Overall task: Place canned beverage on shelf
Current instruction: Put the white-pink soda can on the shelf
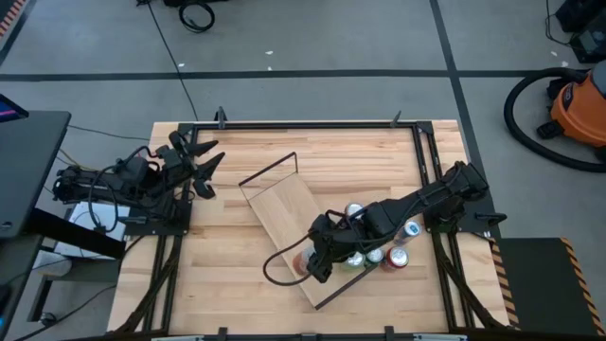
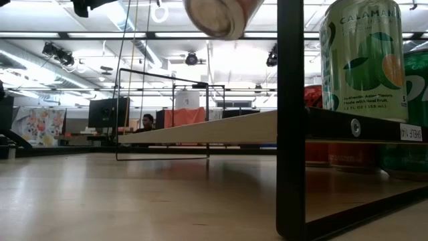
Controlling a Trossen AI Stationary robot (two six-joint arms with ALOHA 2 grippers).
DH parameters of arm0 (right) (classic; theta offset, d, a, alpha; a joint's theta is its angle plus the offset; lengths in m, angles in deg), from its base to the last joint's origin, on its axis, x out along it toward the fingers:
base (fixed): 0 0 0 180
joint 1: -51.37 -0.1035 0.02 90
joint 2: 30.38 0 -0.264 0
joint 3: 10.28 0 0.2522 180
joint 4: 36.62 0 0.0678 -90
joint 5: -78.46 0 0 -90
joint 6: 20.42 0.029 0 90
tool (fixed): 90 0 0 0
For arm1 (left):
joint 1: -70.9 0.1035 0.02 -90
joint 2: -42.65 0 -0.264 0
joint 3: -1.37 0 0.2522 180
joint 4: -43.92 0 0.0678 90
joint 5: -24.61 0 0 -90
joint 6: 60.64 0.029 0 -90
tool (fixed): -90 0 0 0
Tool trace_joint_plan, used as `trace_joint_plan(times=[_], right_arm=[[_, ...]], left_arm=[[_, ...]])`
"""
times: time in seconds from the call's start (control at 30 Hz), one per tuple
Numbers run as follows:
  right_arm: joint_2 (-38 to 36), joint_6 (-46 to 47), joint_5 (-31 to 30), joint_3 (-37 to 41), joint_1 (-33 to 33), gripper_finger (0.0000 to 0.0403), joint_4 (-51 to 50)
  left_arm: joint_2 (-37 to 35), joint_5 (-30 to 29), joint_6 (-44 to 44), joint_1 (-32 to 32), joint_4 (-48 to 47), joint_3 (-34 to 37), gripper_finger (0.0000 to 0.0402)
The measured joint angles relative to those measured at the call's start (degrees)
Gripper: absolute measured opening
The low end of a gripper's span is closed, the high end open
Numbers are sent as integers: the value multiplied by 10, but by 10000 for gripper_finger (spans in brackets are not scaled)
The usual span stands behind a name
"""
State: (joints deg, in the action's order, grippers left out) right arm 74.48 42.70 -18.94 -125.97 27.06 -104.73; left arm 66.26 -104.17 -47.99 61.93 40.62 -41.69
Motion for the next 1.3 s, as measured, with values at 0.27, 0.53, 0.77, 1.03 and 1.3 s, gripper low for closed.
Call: trace_joint_plan(times=[0.27, 0.53, 0.77, 1.03, 1.3], right_arm=[[0, 13, -38, -33, -23, 323, 7], [0, 10, -68, -59, -42, 323, 15], [6, 45, -67, -61, -45, 323, -77], [49, 31, -11, -60, -44, 323, -101], [106, -37, 81, -60, -16, 323, -113]], left_arm=[[0, 0, 0, 0, 0, 0, 183], [0, 0, 0, 0, 0, 0, 183], [0, 0, 1, 0, 0, 0, 183], [0, 0, 1, 0, -1, 0, 183], [0, 0, 0, 0, -1, 0, 183]])
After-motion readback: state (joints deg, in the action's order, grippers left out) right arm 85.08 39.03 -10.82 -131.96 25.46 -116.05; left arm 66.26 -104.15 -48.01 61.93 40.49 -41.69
